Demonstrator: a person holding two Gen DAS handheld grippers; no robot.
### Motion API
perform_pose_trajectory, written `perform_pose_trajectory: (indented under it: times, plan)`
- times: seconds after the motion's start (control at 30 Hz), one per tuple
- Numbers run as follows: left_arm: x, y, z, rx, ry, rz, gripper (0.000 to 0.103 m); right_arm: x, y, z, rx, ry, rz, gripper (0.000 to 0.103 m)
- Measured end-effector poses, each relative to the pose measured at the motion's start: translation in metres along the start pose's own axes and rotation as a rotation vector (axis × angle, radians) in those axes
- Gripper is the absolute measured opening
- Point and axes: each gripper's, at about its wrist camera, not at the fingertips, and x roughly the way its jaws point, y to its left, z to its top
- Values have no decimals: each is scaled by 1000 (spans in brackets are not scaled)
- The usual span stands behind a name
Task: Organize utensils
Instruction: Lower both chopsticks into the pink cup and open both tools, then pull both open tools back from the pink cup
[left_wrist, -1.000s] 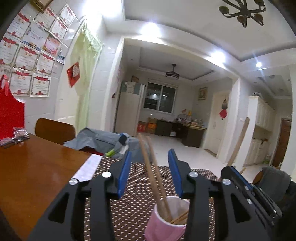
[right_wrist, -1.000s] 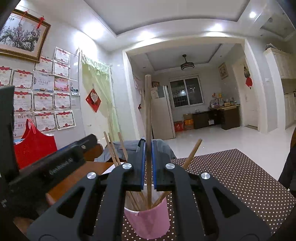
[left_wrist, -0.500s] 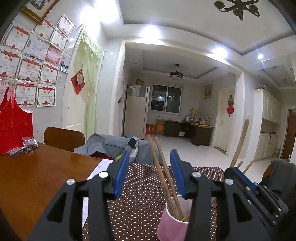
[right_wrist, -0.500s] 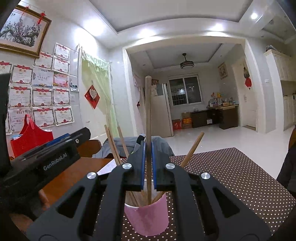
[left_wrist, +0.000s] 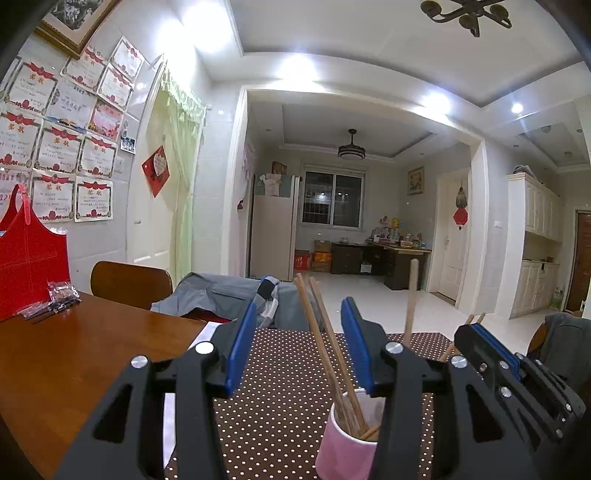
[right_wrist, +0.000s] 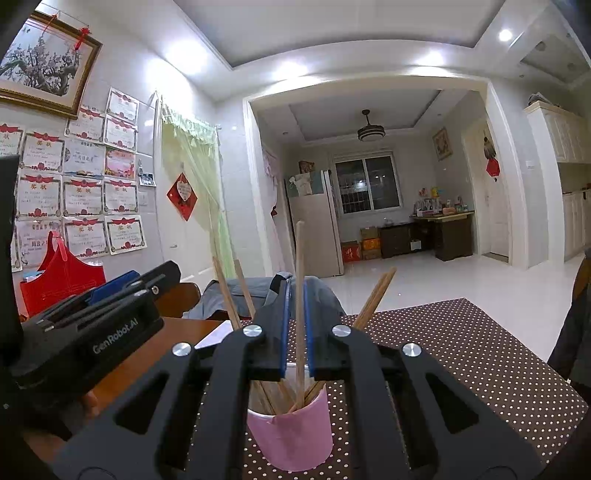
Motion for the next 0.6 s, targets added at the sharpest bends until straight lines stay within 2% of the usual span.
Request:
perform_pose_trajectory:
  times: [0.03,0.13,0.5,0.57,0.6]
  plan:
    - [-1,-1,0,2,-1,1,54,0,0,0,0,-1,-1,12]
    - [-2,-1,2,7,-9,-1,55,-3,0,2,4,-9,-3,22]
    - [-35,8,19,27,-5,-4,59,-32,-1,16,15,-2,-35,23]
    - [-43,11,19,27,9,-7,59,-41,0,19,7,1,-40,34]
    - [-49,14,18,30,17,-5,59,-44,0,21,7,8,-49,50]
